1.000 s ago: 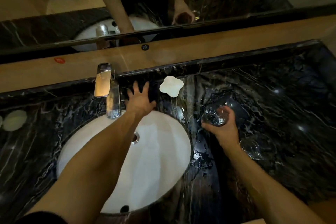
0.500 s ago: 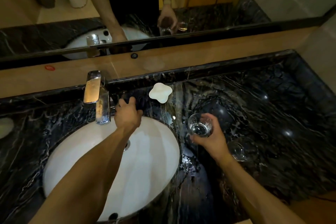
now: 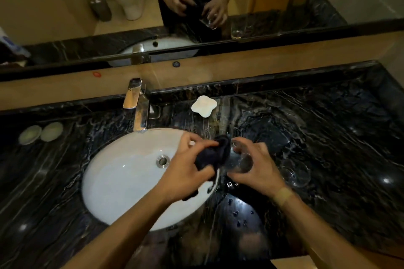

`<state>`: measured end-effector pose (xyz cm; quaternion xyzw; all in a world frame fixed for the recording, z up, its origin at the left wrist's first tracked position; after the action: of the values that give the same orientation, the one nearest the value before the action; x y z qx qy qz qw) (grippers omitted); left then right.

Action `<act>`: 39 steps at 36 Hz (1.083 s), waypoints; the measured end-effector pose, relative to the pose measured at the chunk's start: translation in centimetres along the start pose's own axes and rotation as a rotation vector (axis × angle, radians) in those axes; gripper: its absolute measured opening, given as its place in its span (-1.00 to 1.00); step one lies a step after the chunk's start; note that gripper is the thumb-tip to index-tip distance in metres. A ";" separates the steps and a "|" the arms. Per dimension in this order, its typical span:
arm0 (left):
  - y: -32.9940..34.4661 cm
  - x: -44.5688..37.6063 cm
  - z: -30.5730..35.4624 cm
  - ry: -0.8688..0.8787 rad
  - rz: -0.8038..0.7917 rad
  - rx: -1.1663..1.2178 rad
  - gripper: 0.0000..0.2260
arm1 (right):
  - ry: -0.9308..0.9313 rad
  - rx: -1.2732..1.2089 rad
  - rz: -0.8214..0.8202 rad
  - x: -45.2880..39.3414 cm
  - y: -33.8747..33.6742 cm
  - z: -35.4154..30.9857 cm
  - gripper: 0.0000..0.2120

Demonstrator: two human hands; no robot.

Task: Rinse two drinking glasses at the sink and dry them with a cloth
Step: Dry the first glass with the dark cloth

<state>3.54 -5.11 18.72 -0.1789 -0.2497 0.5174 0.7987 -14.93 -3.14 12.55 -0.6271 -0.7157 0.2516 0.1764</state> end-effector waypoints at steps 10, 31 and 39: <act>3.3 1.0 2.9 0.247 -0.212 -0.524 -0.38 | -0.094 -0.011 -0.150 0.0 -0.9 -1.8 -0.17; 3.8 -1.2 3.2 0.230 -0.417 -0.762 -0.52 | -0.146 0.122 -0.140 -1.9 0.1 -4.6 -0.20; 3.0 -1.4 1.6 0.094 -0.571 -0.565 -0.72 | -0.089 0.000 -0.361 -1.9 2.1 -4.0 -0.15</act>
<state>-0.11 -5.11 18.09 -0.3384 -0.3850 0.1770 0.8402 -10.68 -4.25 14.71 -0.4769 -0.8236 0.2434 0.1870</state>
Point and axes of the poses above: each hand's wrist, its own x-axis away from the middle knuckle, its own y-axis out of the palm, z = x × y, the point moved 8 cm from there along -x, towards the middle knuckle, and after that the axes turned 9 degrees about -y, right-handed, at the moved point
